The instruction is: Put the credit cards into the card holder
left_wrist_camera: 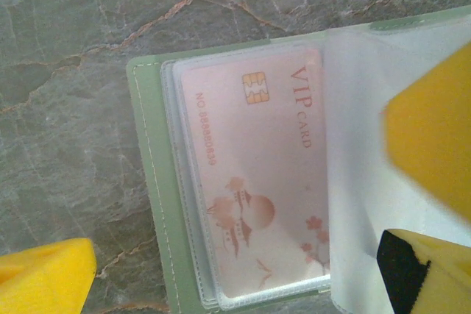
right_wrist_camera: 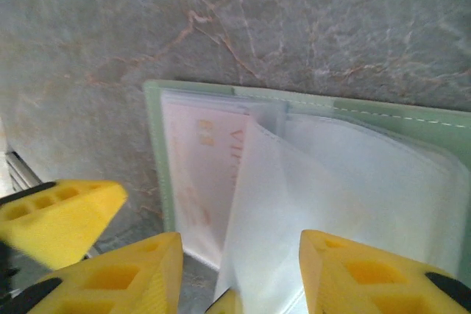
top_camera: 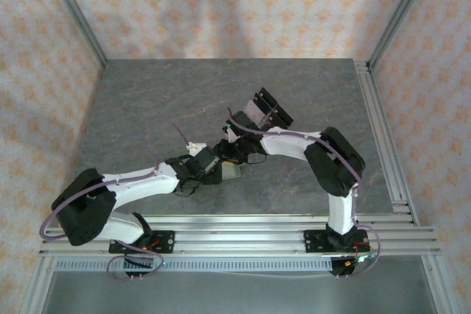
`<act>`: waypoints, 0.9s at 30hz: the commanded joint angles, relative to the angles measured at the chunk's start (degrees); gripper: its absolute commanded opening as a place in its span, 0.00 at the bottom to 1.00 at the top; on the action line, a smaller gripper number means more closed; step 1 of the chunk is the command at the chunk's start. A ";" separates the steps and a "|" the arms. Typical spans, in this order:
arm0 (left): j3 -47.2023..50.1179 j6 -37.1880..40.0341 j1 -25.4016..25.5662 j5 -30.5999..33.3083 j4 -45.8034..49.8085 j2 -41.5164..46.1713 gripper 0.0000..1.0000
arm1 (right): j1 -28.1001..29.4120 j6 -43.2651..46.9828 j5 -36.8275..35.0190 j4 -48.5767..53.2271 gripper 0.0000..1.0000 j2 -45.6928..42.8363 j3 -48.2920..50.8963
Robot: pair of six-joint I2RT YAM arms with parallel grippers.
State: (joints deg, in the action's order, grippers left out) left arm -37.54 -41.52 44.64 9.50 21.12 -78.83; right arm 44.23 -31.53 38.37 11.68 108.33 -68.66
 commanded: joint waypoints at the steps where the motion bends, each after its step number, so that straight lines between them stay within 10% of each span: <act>1: 0.59 -0.14 0.28 2.88 -0.76 -0.18 1.00 | -0.81 -1.52 -2.75 -0.79 0.46 -4.49 1.57; 27: 1.09 -0.14 0.34 3.68 -0.03 1.30 1.00 | 0.06 -4.76 -0.76 -6.06 0.47 1.44 3.41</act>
State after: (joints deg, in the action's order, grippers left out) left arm -37.30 -41.52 44.64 10.79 21.10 -78.85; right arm 43.72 -35.62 37.41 6.94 109.38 -64.14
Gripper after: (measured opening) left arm 0.997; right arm 0.470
